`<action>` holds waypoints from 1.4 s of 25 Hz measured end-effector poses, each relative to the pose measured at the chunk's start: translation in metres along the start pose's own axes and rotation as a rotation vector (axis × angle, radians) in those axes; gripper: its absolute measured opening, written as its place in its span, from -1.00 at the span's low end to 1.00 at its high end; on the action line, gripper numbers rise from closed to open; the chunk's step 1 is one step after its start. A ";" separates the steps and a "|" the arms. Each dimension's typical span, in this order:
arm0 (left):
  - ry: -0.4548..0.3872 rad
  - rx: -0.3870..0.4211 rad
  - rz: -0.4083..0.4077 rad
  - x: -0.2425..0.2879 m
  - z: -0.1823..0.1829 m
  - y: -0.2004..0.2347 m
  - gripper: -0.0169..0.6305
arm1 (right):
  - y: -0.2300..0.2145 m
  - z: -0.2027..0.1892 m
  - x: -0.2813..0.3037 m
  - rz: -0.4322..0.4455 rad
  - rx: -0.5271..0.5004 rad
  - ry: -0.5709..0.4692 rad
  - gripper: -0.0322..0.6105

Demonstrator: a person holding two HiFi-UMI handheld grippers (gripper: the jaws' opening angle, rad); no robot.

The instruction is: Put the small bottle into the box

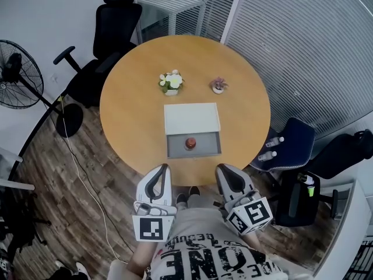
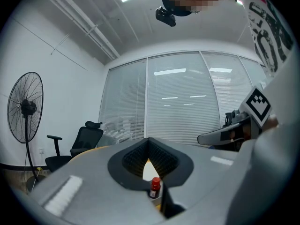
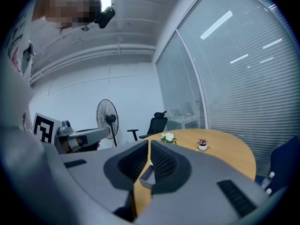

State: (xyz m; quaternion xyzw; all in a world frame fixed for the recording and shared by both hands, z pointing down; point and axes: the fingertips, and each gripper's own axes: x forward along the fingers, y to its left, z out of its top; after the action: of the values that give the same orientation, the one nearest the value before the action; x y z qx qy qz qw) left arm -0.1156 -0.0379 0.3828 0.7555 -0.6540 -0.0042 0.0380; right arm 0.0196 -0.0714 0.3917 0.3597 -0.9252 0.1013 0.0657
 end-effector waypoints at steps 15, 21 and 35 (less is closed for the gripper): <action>0.000 0.013 -0.008 -0.008 0.001 -0.003 -0.92 | 0.005 -0.002 -0.009 -0.003 0.007 -0.007 -0.82; -0.001 0.022 -0.002 -0.012 0.001 0.001 -0.92 | 0.010 -0.004 -0.006 0.007 0.002 -0.006 -0.82; -0.003 0.005 -0.012 -0.015 -0.003 0.011 -0.92 | 0.020 -0.005 0.000 -0.001 -0.004 0.003 -0.82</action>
State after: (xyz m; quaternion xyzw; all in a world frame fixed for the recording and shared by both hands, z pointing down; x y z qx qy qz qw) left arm -0.1288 -0.0241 0.3857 0.7595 -0.6495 -0.0040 0.0348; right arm 0.0059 -0.0557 0.3936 0.3598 -0.9252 0.0998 0.0679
